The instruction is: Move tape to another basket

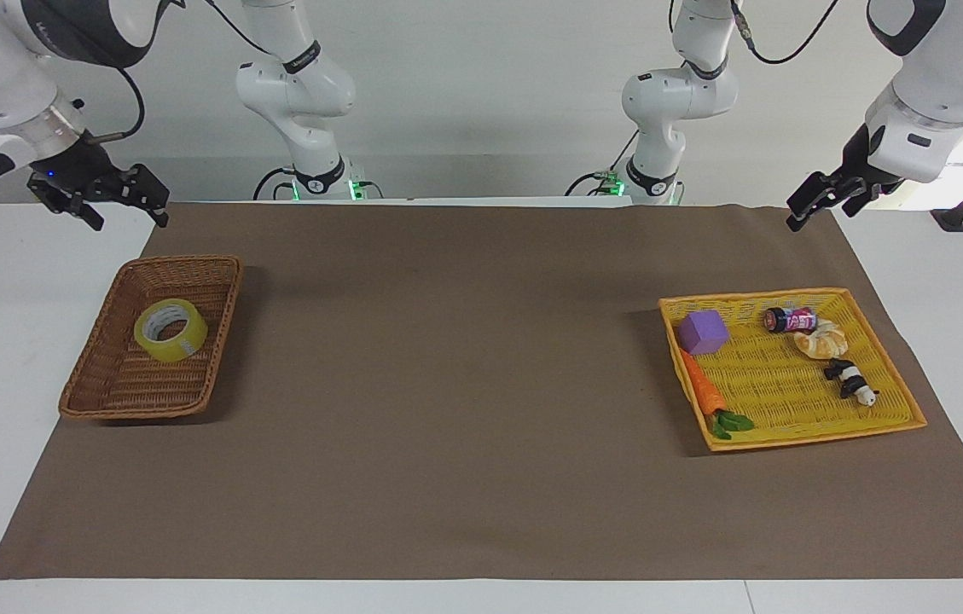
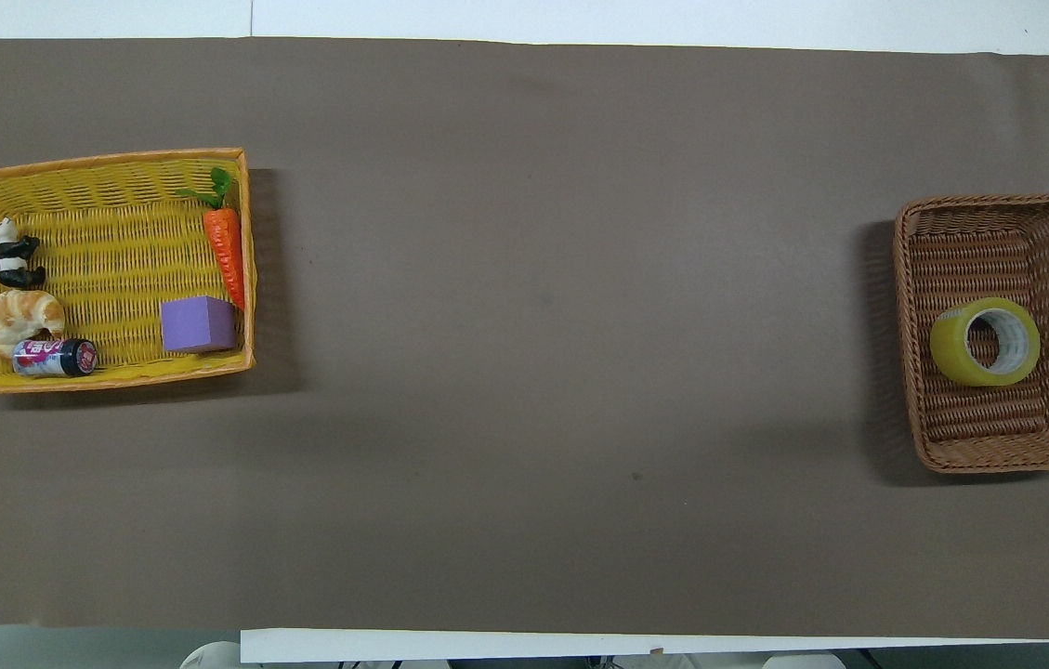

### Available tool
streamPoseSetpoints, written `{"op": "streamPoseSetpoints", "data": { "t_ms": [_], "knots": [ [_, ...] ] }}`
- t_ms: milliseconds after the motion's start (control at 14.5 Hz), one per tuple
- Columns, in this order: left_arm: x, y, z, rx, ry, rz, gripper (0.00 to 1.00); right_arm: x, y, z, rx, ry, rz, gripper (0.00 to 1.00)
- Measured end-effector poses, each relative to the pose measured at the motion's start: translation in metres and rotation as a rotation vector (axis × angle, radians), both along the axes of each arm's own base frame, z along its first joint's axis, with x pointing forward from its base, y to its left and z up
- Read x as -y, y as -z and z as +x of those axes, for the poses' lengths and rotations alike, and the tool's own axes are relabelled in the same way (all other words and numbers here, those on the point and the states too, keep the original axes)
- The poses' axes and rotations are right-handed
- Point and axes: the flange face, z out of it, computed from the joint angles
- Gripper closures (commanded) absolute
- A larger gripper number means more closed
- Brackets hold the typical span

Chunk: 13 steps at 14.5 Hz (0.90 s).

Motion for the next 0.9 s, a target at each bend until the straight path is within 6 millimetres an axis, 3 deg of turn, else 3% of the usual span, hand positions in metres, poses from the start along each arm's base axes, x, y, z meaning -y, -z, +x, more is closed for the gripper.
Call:
{"op": "streamPoseSetpoints", "data": {
  "t_ms": [208, 415, 899],
  "knots": [
    [0.0, 0.0, 0.0, 0.0, 0.0, 0.0, 0.0, -0.025, -0.01, 0.014, 0.01, -0.005, -0.035, 0.0],
    [0.0, 0.0, 0.0, 0.0, 0.0, 0.0, 0.0, -0.046, -0.018, 0.01, 0.004, 0.008, -0.055, 0.0],
    [0.0, 0.0, 0.0, -0.001, 0.0, 0.0, 0.0, -0.028, -0.023, -0.017, -0.009, 0.05, -0.042, 0.0]
  ]
}}
